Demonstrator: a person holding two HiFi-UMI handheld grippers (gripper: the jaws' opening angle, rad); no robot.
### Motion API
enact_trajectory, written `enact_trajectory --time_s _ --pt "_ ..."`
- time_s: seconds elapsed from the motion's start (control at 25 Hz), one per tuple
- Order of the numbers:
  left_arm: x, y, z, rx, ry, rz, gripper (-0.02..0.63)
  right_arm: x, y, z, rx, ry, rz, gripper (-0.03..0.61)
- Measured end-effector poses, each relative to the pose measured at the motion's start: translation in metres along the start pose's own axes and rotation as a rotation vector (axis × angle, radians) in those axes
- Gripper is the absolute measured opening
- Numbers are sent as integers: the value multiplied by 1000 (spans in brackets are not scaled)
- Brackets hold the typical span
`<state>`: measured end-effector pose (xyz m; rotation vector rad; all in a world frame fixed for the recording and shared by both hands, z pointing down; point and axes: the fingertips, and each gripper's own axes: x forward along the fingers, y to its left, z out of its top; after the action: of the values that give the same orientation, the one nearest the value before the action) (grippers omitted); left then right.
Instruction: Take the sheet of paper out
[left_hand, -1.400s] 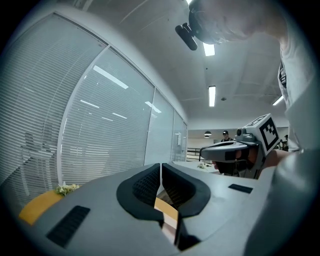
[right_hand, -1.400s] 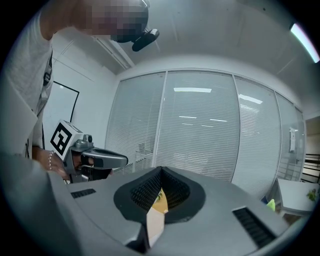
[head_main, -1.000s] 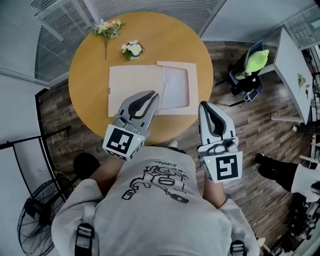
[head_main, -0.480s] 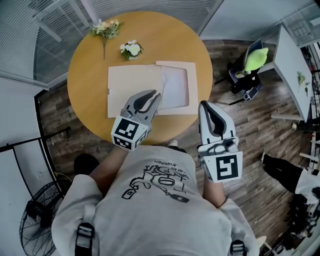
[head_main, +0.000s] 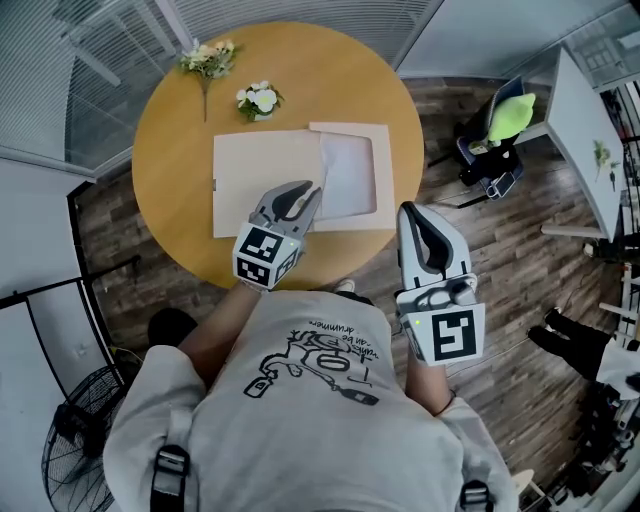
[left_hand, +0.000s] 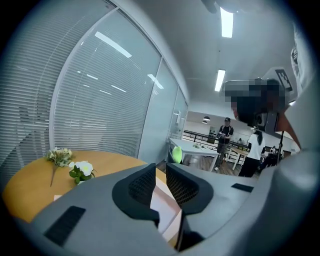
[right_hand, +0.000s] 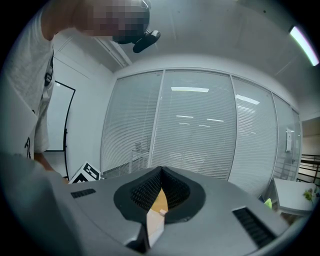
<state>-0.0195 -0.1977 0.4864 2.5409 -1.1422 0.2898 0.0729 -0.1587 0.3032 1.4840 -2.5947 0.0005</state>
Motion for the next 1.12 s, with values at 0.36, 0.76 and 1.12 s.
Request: enact_trajectory --time_s 0.36,0.76,1.12 --pt "23 8 -33 -23 78 -15 74 1 -4 -12 -50 51 27 8" --pt "46 16 -67 -49 150 -14 84 6 -8 -15 -53 57 34 8" --pt "63 25 -92 -76 200 -12 87 11 -9 -17 -50 62 39 8"
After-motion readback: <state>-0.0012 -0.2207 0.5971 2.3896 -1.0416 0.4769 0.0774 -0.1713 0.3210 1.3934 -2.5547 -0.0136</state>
